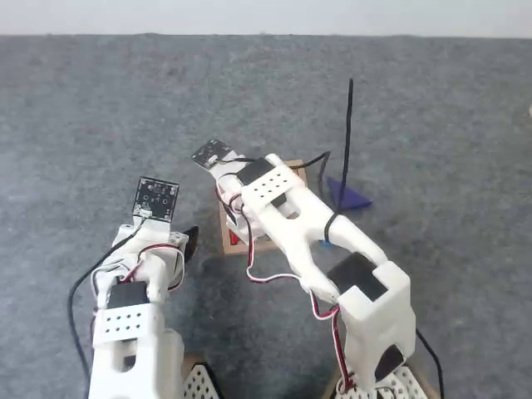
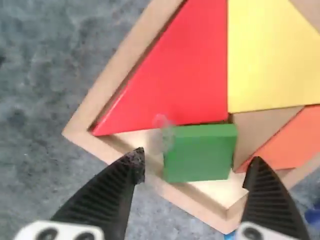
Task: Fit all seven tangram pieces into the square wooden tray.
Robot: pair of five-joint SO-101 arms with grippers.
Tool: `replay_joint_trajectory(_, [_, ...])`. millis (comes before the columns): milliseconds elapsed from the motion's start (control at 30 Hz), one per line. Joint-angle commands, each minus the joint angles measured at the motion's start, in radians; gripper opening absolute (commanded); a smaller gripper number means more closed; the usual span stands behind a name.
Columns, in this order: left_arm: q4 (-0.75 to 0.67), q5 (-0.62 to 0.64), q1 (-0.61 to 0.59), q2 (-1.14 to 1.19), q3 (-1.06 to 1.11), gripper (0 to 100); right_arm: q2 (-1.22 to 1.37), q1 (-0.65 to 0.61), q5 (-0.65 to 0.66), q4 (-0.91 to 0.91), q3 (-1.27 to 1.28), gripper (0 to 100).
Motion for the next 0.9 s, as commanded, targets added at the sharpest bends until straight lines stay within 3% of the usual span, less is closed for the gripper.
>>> replay_joint_trajectory(0, [-0.018,-0.012,-0.002,-0.012,-0.005,28,-0.053,0.010,0.011,0.016,-0.049,31.0])
replay_joint_trajectory(267, [-0.018,-0.012,-0.002,-0.012,-0.005,28,-0.097,0.022,0.032,0.033,-0.038,31.0])
replay_joint_trajectory(533, [-0.018,-0.012,-0.002,-0.012,-0.005,28,-0.145,0.131,0.031,0.004,0.031,31.0])
replay_joint_trajectory(867, [-0.018,-0.012,-0.002,-0.012,-0.005,28,-0.022,0.113,0.032,-0.096,0.052,31.0])
